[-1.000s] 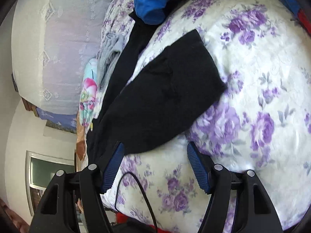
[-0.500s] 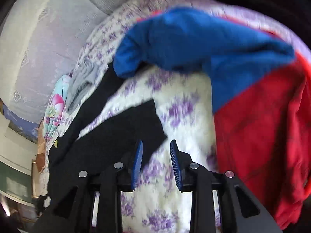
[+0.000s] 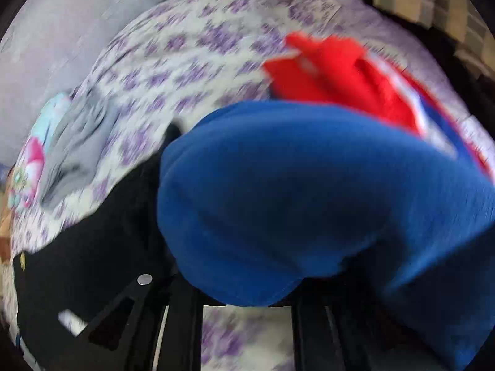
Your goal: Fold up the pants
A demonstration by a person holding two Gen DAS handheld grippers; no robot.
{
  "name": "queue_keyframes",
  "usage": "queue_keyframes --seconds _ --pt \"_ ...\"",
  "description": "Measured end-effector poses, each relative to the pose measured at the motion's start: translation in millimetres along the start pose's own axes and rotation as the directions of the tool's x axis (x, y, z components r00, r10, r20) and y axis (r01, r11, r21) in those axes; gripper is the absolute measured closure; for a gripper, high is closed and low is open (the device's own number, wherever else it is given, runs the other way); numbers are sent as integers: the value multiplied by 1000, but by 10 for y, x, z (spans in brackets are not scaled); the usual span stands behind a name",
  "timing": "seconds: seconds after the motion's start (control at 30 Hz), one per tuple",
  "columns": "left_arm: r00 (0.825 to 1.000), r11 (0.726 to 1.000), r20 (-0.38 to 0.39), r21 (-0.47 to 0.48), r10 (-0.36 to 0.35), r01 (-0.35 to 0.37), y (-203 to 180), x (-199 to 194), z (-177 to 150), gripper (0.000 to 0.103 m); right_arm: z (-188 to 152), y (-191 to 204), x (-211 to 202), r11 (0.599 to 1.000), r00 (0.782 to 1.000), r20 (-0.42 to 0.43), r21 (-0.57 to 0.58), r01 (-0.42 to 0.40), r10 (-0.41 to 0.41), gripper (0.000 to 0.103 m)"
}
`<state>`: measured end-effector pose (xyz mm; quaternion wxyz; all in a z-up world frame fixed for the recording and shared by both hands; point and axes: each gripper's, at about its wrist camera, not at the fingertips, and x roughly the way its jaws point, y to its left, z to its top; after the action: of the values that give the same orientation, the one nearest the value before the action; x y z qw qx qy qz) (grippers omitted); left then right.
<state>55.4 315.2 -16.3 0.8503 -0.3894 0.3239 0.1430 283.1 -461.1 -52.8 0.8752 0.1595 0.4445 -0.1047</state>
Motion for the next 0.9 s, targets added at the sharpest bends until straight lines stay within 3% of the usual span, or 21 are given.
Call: queue_keyframes --seconds 0.1,0.17,0.2,0.27,0.3,0.37,0.47,0.63,0.73,0.83,0.9 --pt "1000 997 -1 72 4 -4 -305 167 78 35 450 -396 -123 989 991 95 121 84 -95 91" --pt "1000 994 -7 105 -8 9 -444 273 117 35 515 -394 -201 985 981 108 79 155 -163 86" --pt "1000 992 -14 124 -9 10 -511 350 136 34 480 -369 -246 988 985 98 65 137 -143 77" --pt "999 989 -35 150 2 3 -607 515 144 34 315 -353 -345 997 997 71 77 -4 -1 61" --pt "999 988 -46 154 6 1 -629 596 144 34 186 -312 -397 996 997 56 68 -52 49 59" --pt "998 989 -62 149 10 0 -633 713 145 34 11 -242 -441 990 991 34 53 -128 126 59" --pt "997 993 -82 122 10 0 -611 874 199 34 -206 -95 -305 962 964 -58 95 -255 261 59" --pt "995 996 -102 91 6 4 -588 979 339 34 -500 72 -96 943 942 -115 145 -298 316 58" --pt "995 996 -99 86 21 -13 -565 986 398 34 -488 157 -88 944 944 -97 133 -301 315 56" --pt "994 998 -108 54 27 -21 -506 1033 409 34 -135 197 -114 965 968 -28 96 -245 249 59" --pt "993 999 -114 28 20 -17 -484 1022 387 34 176 28 -277 988 987 99 73 -135 128 77"
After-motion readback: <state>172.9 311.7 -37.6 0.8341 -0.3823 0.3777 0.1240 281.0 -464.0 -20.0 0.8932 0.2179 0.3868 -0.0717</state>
